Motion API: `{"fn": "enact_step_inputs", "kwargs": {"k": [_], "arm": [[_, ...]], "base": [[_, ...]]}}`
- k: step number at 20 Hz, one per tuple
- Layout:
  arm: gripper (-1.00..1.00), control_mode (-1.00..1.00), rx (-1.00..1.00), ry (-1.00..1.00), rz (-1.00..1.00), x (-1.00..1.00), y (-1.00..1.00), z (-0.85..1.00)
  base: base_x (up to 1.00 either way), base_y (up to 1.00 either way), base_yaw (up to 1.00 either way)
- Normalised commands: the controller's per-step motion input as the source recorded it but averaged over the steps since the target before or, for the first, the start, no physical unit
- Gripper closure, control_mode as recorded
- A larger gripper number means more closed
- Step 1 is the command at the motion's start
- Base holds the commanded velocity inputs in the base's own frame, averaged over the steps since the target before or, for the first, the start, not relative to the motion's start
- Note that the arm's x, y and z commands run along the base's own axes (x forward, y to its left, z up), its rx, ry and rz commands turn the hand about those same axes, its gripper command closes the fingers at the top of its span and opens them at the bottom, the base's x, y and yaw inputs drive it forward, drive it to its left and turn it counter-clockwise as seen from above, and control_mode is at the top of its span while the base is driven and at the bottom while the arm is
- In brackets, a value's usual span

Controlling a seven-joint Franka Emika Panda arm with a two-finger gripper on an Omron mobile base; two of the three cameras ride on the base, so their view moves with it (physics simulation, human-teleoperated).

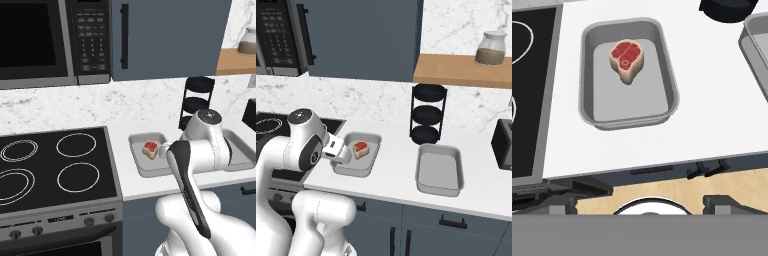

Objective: Place one bell pepper and one steak in each tupperware on the nearby counter, to pack two identical lunches.

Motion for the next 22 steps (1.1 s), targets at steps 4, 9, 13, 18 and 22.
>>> {"fn": "enact_step_inputs", "kwargs": {"k": [4,9,13,18,22], "arm": [[-1.0,1.0,0.0,0.0,0.0,-0.03,0.0,0.0],[-1.0,1.0,0.0,0.0,0.0,0.0,0.0,0.0],[-1.0,1.0,0.0,0.0,0.0,0.0,0.0,0.0],[-1.0,1.0,0.0,0.0,0.0,0.0,0.0,0.0],[-1.0,1.0,0.0,0.0,0.0,0.0,0.0,0.0]], "base": [[-0.21,0.0,-0.03],[-0.73,-0.2,-0.22],[-0.68,-0.57,-0.38],[-0.42,-0.84,-0.46],[-0.21,-1.0,-0.32]]}}
